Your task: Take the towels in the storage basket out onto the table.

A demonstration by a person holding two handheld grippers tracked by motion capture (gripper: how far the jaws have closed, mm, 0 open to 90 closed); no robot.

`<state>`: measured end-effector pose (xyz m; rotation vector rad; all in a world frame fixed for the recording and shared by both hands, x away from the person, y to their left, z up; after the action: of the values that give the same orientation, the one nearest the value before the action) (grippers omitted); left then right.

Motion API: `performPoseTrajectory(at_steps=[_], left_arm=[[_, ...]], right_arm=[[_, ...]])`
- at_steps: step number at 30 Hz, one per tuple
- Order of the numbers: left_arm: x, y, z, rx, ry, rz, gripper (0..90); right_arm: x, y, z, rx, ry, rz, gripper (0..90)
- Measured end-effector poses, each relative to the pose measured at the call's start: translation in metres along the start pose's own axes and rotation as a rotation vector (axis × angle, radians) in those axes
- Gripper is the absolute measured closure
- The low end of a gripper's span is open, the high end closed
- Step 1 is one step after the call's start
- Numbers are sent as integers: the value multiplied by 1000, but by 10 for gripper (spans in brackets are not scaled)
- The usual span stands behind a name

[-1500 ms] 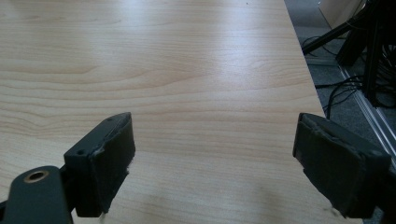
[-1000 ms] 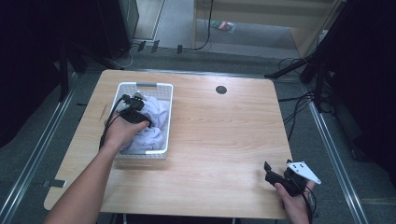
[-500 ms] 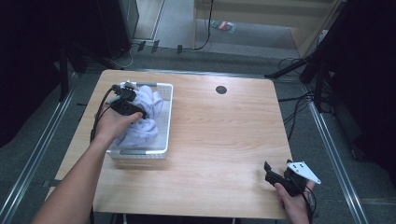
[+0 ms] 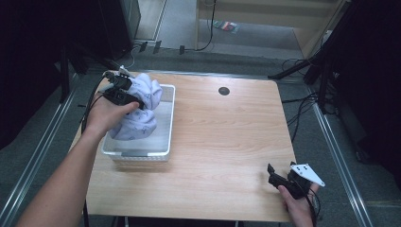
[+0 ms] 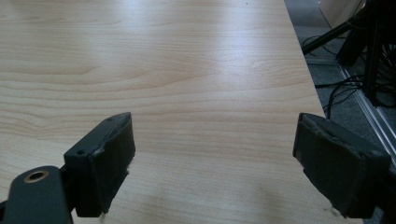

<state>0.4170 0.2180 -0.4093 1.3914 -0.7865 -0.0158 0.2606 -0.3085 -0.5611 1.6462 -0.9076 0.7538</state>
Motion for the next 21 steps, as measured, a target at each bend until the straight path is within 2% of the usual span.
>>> performPoseTrajectory(at_steps=[3,9,21], left_arm=[[3,7,-1,-2,-10,4,542],[8,12,3,-1,-23,12,540],[21,11,24,-27,-49,19,534]], right_arm=[[0,0,0,0,1,0,128],[0,0,0,-4,0,8,119],[0,1,-1,-9,7,12,113]])
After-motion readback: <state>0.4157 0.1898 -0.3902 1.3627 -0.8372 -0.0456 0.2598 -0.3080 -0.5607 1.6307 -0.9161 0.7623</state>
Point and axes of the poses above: each handheld gripper's, and its own axes: y roughly backward along the jaws, x roughly out of its top, z roughly to its right, the point moved 3 cm from there along -y, roughly forward along the jaws, and after that the axes turned 14 degrees about -y, right-handed, at the moved point
